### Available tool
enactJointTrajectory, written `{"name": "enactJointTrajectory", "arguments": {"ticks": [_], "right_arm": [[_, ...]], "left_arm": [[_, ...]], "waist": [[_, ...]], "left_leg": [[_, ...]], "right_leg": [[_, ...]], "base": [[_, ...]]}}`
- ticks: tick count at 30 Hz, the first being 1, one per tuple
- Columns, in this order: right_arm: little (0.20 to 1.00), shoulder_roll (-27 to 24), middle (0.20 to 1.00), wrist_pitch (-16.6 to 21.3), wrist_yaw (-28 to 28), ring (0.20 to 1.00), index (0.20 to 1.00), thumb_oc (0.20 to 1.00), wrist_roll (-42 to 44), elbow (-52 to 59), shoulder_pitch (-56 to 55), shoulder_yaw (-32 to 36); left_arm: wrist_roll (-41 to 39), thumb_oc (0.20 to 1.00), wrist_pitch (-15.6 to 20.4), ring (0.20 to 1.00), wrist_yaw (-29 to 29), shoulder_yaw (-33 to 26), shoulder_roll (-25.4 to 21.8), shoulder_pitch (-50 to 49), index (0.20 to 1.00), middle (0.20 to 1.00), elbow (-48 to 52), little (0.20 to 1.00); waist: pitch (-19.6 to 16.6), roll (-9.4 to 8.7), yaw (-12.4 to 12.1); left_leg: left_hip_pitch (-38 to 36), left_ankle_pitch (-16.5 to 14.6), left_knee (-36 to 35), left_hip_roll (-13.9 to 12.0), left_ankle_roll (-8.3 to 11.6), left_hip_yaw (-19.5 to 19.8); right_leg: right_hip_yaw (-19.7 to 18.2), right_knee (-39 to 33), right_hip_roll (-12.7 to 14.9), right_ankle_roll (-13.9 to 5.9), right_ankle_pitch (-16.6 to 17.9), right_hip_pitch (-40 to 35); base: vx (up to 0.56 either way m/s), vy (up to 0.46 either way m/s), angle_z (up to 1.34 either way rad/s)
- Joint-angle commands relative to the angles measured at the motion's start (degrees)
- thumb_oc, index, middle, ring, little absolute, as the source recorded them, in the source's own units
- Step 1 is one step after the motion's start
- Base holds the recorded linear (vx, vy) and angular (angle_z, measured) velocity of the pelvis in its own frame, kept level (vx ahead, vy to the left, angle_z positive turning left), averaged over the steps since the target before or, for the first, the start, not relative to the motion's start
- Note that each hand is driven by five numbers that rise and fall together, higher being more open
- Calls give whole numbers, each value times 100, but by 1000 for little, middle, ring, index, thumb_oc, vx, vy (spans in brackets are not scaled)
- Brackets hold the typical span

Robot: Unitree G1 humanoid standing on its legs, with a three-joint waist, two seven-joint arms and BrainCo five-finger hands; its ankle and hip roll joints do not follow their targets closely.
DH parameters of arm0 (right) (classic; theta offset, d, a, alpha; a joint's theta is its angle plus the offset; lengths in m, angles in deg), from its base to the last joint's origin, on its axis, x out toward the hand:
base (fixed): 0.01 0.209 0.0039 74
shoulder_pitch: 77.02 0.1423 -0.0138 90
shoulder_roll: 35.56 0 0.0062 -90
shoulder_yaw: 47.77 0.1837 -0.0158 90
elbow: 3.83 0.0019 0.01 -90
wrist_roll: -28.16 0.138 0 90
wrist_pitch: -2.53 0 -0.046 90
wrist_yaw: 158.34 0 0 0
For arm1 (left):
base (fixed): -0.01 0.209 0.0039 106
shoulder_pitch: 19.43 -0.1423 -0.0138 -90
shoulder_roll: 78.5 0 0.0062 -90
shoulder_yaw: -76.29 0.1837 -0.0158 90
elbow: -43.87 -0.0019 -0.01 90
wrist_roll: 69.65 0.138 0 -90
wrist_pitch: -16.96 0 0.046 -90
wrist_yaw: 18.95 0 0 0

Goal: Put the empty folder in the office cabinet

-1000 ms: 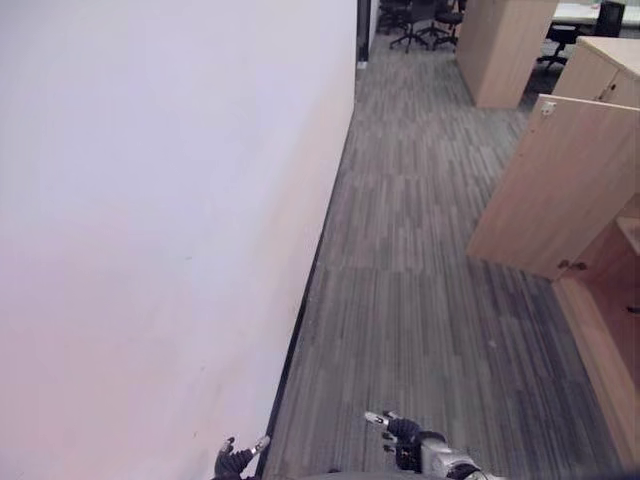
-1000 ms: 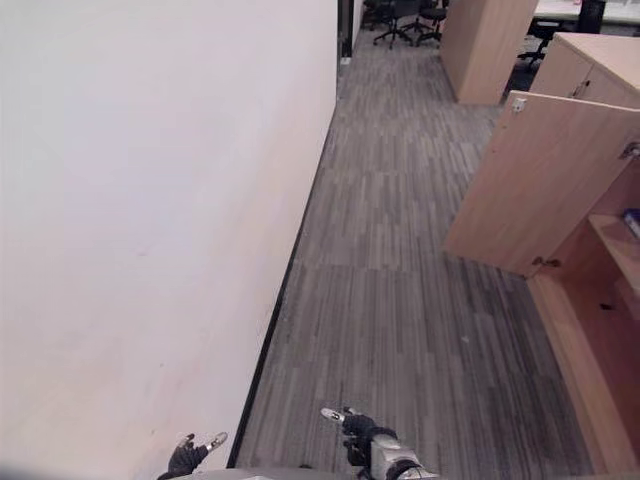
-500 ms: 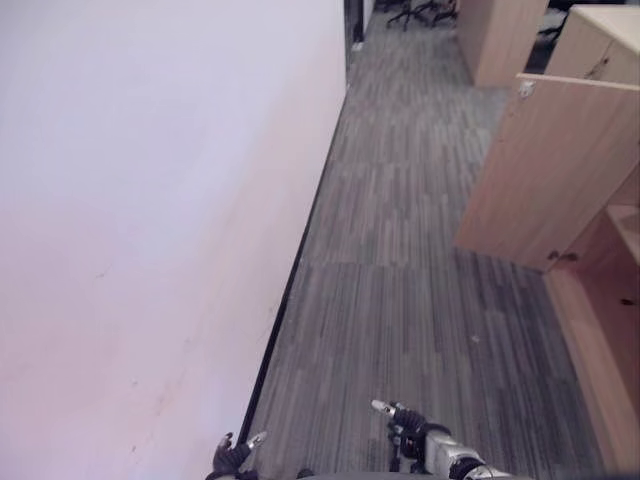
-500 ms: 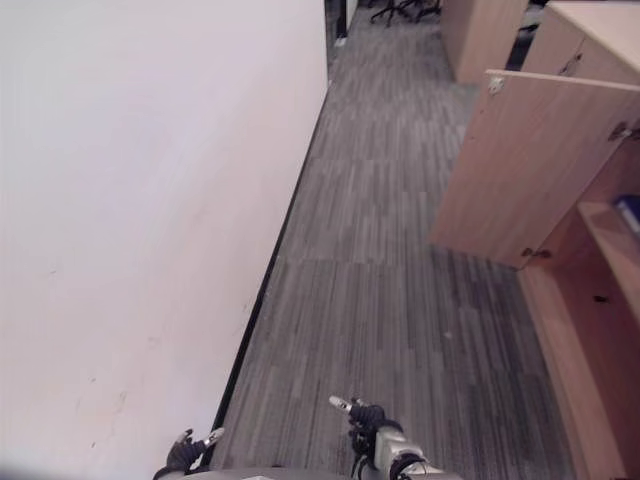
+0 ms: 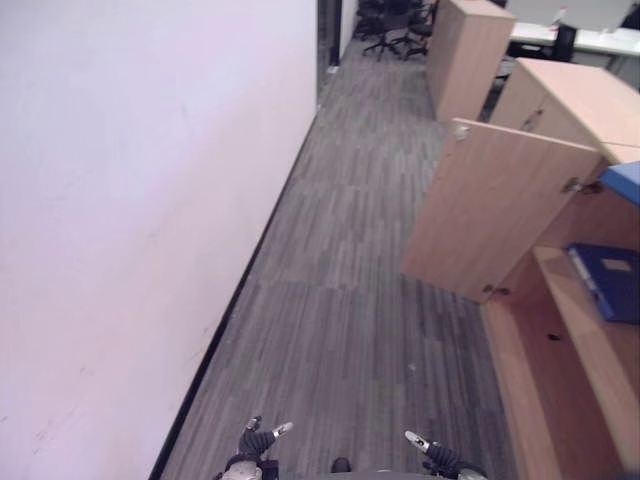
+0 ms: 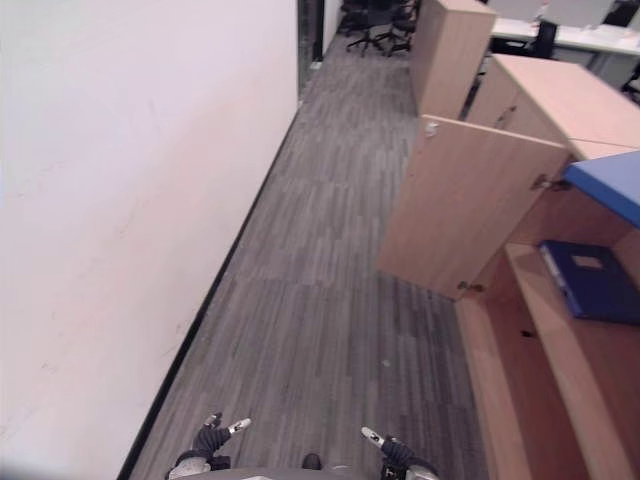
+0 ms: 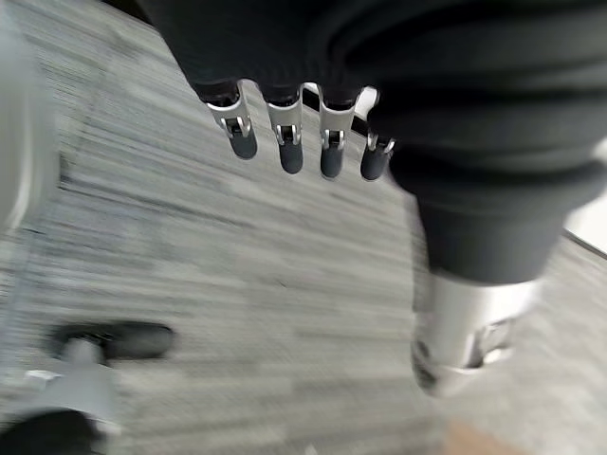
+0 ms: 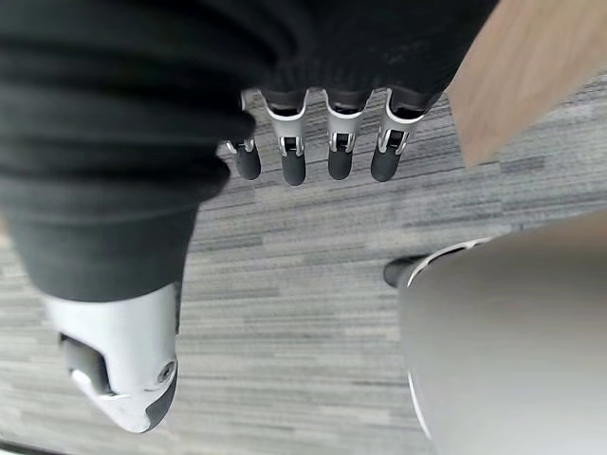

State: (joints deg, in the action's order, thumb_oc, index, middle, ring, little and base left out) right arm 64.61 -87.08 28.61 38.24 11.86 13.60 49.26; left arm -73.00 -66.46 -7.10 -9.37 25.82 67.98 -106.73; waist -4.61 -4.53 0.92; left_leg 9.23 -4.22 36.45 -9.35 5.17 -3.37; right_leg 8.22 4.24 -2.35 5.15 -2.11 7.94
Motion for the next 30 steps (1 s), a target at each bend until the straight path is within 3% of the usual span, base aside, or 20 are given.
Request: {"name": "enactJointTrajectory", "arguments": {"ticks": [1,3,5,7,9,12,13,16,20,21,23,25,26,28,29,30], "right_arm": [[1000,29,1000,85,97,1000,1000,1000,12,-129,131,89],[1000,9,1000,86,113,1000,1000,1000,-5,-121,127,69],[1000,-11,1000,42,140,1000,1000,1000,-37,-165,130,11],[1000,-37,1000,-9,120,1000,1000,1000,-48,-254,157,-56],[1000,-47,1000,-24,121,1000,1000,1000,-32,-328,169,-94],[1000,-65,1000,-41,138,1000,1000,1000,-62,-459,162,-138],[1000,-36,1000,-12,134,1000,1000,1000,-66,-535,83,-109],[1000,5,1000,40,119,1000,1000,1000,-21,-508,10,-61],[1000,82,1000,109,86,1000,1000,1000,121,-419,16,70],[1000,110,1000,136,75,1000,1000,1000,155,-393,59,106],[1000,132,1000,160,75,1000,1000,1000,188,-273,186,97],[1000,118,1000,166,101,1000,1000,1000,153,-131,362,0],[1000,118,1000,166,101,1000,1000,1000,153,-131,362,0],[1000,153,1000,161,135,1000,1000,1000,78,-40,566,-158],[1000,177,1000,156,149,1000,1000,1000,56,-30,593,-201],[1000,220,1000,135,191,1000,1000,1000,31,65,612,-274]], "left_arm": [[168,1000,67,1000,-6,-52,226,-155,1000,1000,122,1000],[113,1000,17,1000,-20,-128,220,-190,1000,1000,149,1000],[52,1000,-68,1000,-21,-232,199,-286,1000,1000,237,1000],[-7,1000,-69,1000,9,-313,182,-352,1000,1000,234,1000],[-83,1000,-33,1000,30,-386,198,-358,1000,1000,167,1000],[-144,1000,35,1000,63,-480,210,-434,1000,1000,1,1000],[-161,1000,45,1000,55,-536,229,-526,1000,1000,-77,1000],[-198,1000,78,1000,75,-541,211,-542,1000,1000,-110,1000],[-251,1000,107,1000,109,-560,194,-464,1000,1000,33,1000],[-266,1000,118,1000,110,-572,179,-429,1000,1000,73,1000],[-245,1000,91,1000,96,-526,160,-398,1000,1000,157,1000],[-222,1000,50,1000,100,-505,131,-397,1000,1000,221,1000],[-222,1000,50,1000,100,-505,131,-397,1000,1000,221,1000],[-230,1000,-22,1000,96,-576,99,-443,1000,1000,264,1000],[-242,1000,-41,1000,90,-609,113,-481,1000,1000,293,1000],[-262,1000,-86,1000,67,-660,141,-532,1000,1000,395,1000]], "waist": [[38,99,23],[106,120,20],[179,222,-67],[225,240,-134],[256,193,-145],[241,249,-226],[130,359,-298],[70,430,-319],[-63,443,-330],[-92,507,-347],[-189,552,-392],[-197,614,-439],[-198,614,-439],[-227,677,-575],[-237,679,-582],[-264,695,-586]], "left_leg": [[-74,-287,-1070,395,-182,-247],[83,-163,-1704,479,-85,-158],[466,362,-2607,773,72,434],[931,636,-3204,960,157,1063],[1245,627,-3487,985,168,1184],[1481,649,-3376,927,108,1277],[964,800,-3730,790,130,1267],[666,982,-3828,756,83,1103],[271,1128,-3883,991,-182,913],[271,1213,-3879,1011,-220,967],[4,1107,-3993,1158,-355,901],[-133,965,-3975,1228,-431,804],[-132,965,-3974,1228,-431,804],[-260,853,-4038,1184,-459,583],[-310,827,-4066,1200,-462,548],[-408,771,-4145,1206,-494,509]], "right_leg": [[-585,-558,325,-158,475,-402],[-642,-470,328,-105,373,-482],[-784,-449,191,-42,281,-639],[-975,-477,130,13,177,-802],[-1158,-500,169,57,0,-977],[-1492,-490,176,-8,-193,-1180],[-1647,-609,184,-110,-371,-1389],[-1669,-667,326,-260,-509,-1543],[-1529,-741,735,-694,-645,-1627],[-1590,-672,746,-827,-549,-1518],[-1575,-51,962,-1040,-562,-1308],[-1430,691,1118,-1091,-386,-996],[-1431,692,1118,-1091,-386,-995],[-663,1150,1378,-954,-82,-670],[-408,1042,1400,-900,-49,-703],[-157,607,1248,-850,-202,-724]], "base": [[215,-20,-36],[223,19,-13],[194,61,12],[245,53,-31],[327,60,-67],[346,186,-41],[433,345,-68],[267,268,-91],[260,408,-17],[169,405,15],[283,491,1],[217,328,-46],[138,234,-43],[140,227,-39],[171,182,-31],[183,147,-17]]}}
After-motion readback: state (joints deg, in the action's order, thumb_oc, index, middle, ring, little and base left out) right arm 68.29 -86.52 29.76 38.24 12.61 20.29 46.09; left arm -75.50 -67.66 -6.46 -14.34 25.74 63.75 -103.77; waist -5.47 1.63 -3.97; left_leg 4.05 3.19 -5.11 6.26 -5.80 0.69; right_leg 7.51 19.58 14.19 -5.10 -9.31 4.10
